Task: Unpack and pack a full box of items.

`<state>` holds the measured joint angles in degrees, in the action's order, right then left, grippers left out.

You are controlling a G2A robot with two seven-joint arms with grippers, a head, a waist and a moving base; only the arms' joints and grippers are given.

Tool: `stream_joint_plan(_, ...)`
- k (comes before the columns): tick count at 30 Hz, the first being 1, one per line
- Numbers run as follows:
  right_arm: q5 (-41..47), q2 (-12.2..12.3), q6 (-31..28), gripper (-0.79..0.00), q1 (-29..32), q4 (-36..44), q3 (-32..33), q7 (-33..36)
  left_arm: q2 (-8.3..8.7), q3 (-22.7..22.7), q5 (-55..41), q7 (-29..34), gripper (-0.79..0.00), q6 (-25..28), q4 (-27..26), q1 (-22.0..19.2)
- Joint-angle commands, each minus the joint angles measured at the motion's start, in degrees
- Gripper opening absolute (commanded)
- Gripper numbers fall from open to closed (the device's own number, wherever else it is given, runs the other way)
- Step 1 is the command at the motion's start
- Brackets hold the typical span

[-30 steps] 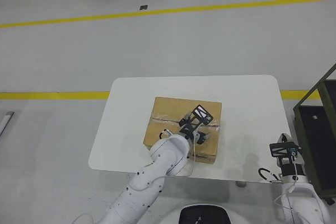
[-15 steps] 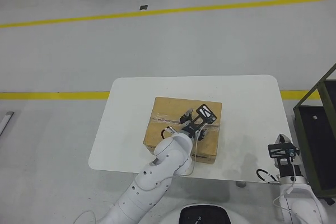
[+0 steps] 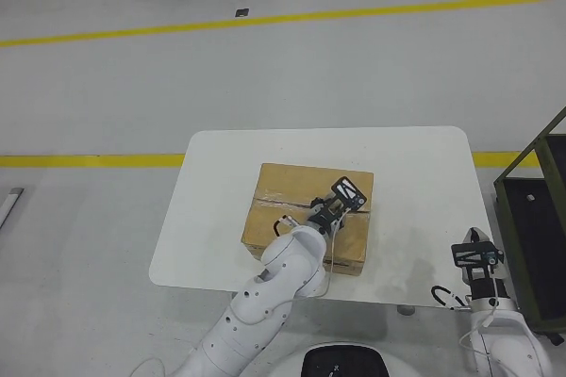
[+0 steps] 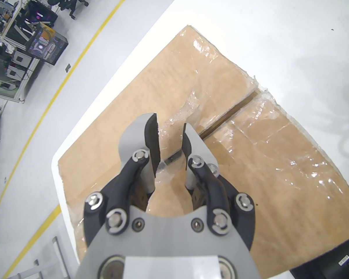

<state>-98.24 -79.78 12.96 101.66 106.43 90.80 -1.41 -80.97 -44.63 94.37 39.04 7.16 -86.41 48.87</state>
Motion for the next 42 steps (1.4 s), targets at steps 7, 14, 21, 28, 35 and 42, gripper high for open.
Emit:
stream_joint_plan(7,0.62,-0.03,-0.06,-0.785,-0.04,-0.37,0.17,-0.05,-0.53,-0.42,0.63,-0.81,-0.785,0.31,0.06,0.76)
stream_joint_plan(14,0.94,-0.04,-0.01,-0.785,0.3,0.03,0.55,-0.14,-0.58,-1.71,0.42,-0.15,-0.111,2.65,-3.42,1.93)
stream_joint_plan(21,1.9,0.07,0.11,-0.785,0.45,0.69,2.57,0.03,-0.29,-2.36,-0.01,3.01,0.0,9.2,-7.19,3.36)
stream_joint_plan(28,1.76,0.07,-0.15,-0.785,0.55,0.83,2.8,0.32,-0.65,-1.55,3.84,3.51,0.0,9.14,-4.85,2.77)
stream_joint_plan(35,1.69,-0.05,0.03,-0.785,0.7,0.93,1.77,-0.17,-1.52,-1.16,4.86,2.88,0.0,6.98,-1.96,1.28)
stream_joint_plan(42,1.32,-0.09,0.07,-0.785,0.32,1.32,1.58,0.29,-2.49,-0.38,6.22,1.28,-0.102,4.58,1.07,0.02)
